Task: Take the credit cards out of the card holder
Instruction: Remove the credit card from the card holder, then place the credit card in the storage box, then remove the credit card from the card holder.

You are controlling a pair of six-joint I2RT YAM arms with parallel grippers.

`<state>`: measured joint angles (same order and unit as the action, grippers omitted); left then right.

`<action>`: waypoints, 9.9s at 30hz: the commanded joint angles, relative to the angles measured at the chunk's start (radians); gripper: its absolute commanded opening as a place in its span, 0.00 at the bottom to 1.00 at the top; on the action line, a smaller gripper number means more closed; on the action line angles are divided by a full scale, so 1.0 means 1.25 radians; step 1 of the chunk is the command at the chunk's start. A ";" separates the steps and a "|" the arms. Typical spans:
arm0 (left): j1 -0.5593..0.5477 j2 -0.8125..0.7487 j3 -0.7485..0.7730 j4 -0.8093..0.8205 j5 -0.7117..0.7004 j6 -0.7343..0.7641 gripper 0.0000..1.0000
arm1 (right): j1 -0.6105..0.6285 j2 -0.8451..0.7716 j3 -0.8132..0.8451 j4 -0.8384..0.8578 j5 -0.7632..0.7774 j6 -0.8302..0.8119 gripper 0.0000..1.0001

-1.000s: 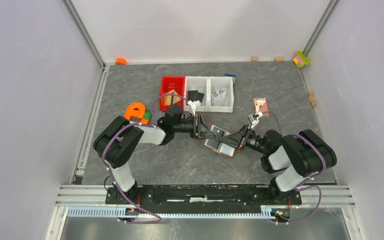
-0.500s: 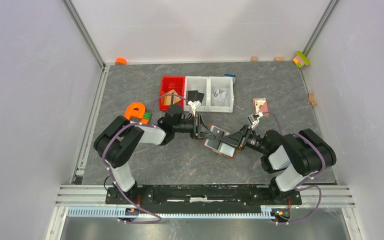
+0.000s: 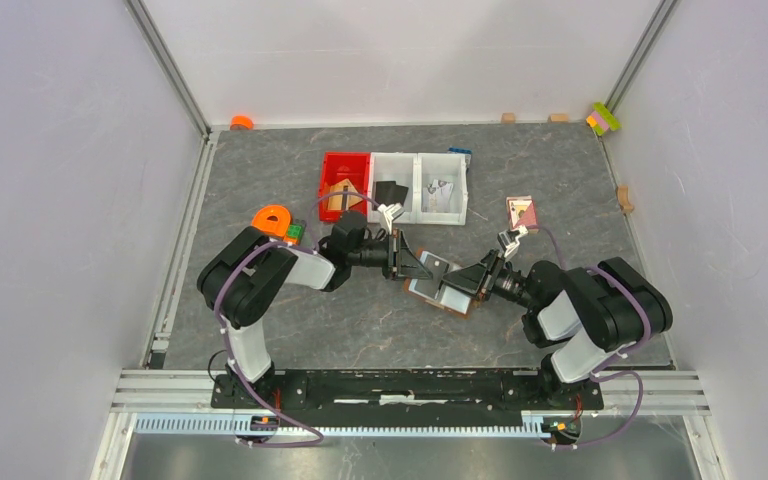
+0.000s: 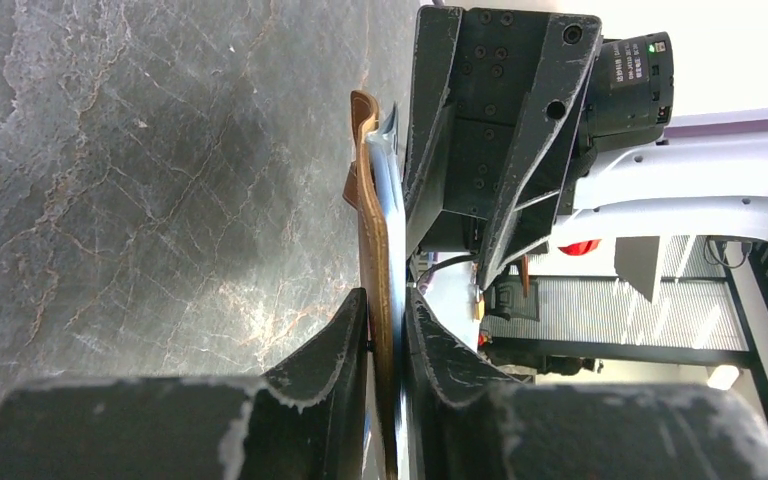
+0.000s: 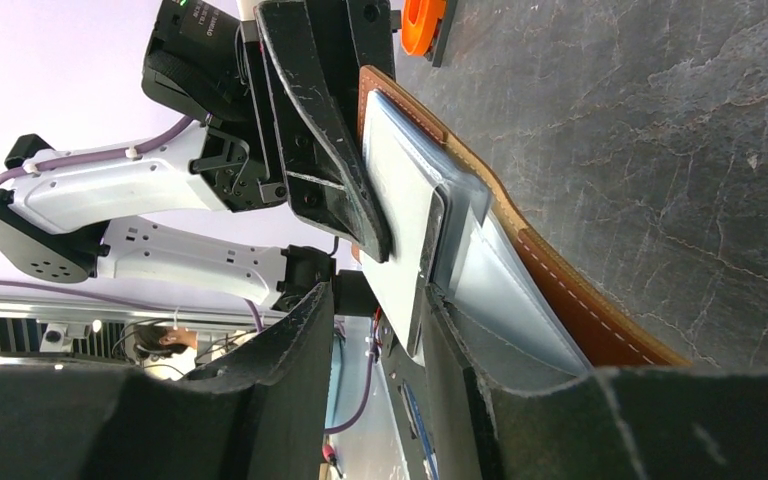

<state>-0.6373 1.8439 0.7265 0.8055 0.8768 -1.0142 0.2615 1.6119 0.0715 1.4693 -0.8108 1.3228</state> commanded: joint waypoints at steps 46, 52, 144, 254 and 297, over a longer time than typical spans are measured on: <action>-0.031 -0.010 0.020 0.221 0.047 -0.127 0.07 | -0.001 -0.126 0.050 0.252 0.010 -0.036 0.44; -0.002 -0.047 0.012 0.190 0.043 -0.109 0.09 | 0.019 -0.179 0.106 0.090 0.028 -0.113 0.45; 0.109 -0.041 -0.086 0.444 0.033 -0.212 0.02 | 0.023 -0.121 0.218 -0.137 0.030 -0.198 0.43; 0.106 -0.770 -0.201 -0.435 -0.602 0.282 0.08 | 0.215 -0.297 0.268 -0.635 0.387 -0.611 0.50; -0.026 -0.004 0.225 -0.605 -0.236 0.312 0.38 | 0.289 -0.106 0.329 -0.778 0.452 -0.741 0.80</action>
<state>-0.6724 1.8603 1.0161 -0.0071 0.5072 -0.6033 0.6098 1.4696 0.4484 0.4633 -0.2348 0.3996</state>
